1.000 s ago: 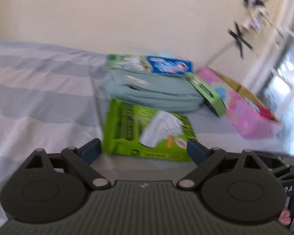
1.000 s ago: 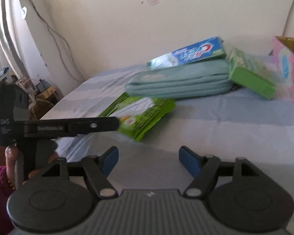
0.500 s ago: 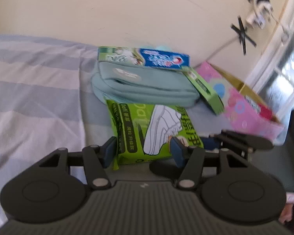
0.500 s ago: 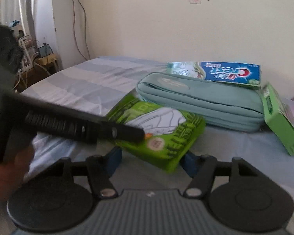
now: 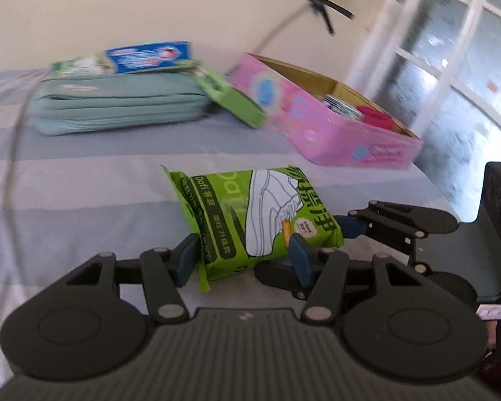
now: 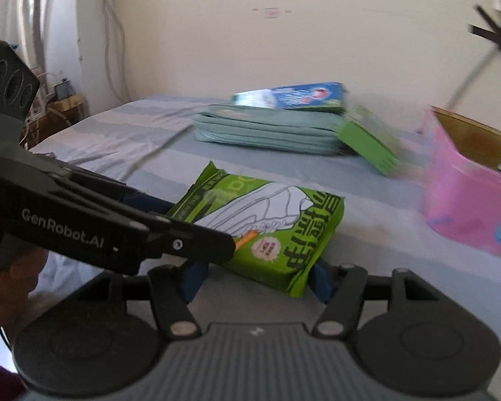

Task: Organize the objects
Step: 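Lift the wet-wipes pack with the right tool and turn toward the tin, then lower the wet-wipes pack into the pink tin and open the right tool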

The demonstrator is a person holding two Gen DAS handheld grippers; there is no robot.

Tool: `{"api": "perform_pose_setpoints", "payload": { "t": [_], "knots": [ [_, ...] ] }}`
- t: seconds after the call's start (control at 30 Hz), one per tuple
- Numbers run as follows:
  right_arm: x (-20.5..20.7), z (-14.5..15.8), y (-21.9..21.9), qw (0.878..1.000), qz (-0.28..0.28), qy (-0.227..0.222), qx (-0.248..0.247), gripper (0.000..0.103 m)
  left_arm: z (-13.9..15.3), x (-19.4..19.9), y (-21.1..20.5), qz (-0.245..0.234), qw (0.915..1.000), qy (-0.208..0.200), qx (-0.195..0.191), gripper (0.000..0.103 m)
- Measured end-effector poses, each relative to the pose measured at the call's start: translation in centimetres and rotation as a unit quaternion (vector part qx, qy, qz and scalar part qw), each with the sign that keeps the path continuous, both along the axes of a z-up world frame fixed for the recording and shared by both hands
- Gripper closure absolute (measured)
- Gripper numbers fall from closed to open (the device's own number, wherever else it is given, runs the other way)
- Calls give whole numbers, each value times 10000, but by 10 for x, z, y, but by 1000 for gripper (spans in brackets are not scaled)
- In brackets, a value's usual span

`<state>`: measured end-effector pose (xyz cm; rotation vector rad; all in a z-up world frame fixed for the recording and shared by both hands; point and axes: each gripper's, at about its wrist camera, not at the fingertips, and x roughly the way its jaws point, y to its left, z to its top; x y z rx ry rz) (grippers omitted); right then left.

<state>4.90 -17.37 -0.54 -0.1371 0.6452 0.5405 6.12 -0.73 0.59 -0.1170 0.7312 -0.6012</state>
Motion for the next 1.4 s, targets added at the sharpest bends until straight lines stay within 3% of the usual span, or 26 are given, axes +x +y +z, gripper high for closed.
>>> {"api": "perform_pose_setpoints", "payload": {
  "t": [0.23, 0.47, 0.7, 0.97, 1.07, 1.13, 1.23, 1.4],
  "knots": [
    [-10, 3, -33, 9991, -320, -159, 218, 41, 5, -3, -32, -219, 9997, 27, 44, 43],
    [-12, 30, -59, 9933, -570, -881, 475, 41, 45, -4, -62, -274, 9980, -542, 200, 43],
    [9, 65, -107, 9812, -1044, -1510, 596, 41, 84, 20, -118, -535, 9915, -1166, 209, 43],
    [57, 71, -160, 9734, -1530, -1643, 465, 41, 93, 67, -184, -814, 9890, -1228, 143, 43],
    [80, 63, -168, 9738, -1643, -1496, 487, 36, 87, 87, -202, -801, 9904, -1109, 201, 43],
    [98, 52, -166, 9726, -1778, -1466, 310, 18, 79, 101, -214, -718, 9917, -1028, 292, 38],
    [112, 40, -168, 9645, -2173, -1496, 111, 16, 67, 115, -220, -175, 9919, -1058, 680, 35],
    [98, 38, -175, 9584, -2337, -1598, 357, 16, 71, 104, -200, 36, 9919, -1169, 502, 33]
  ]
}}
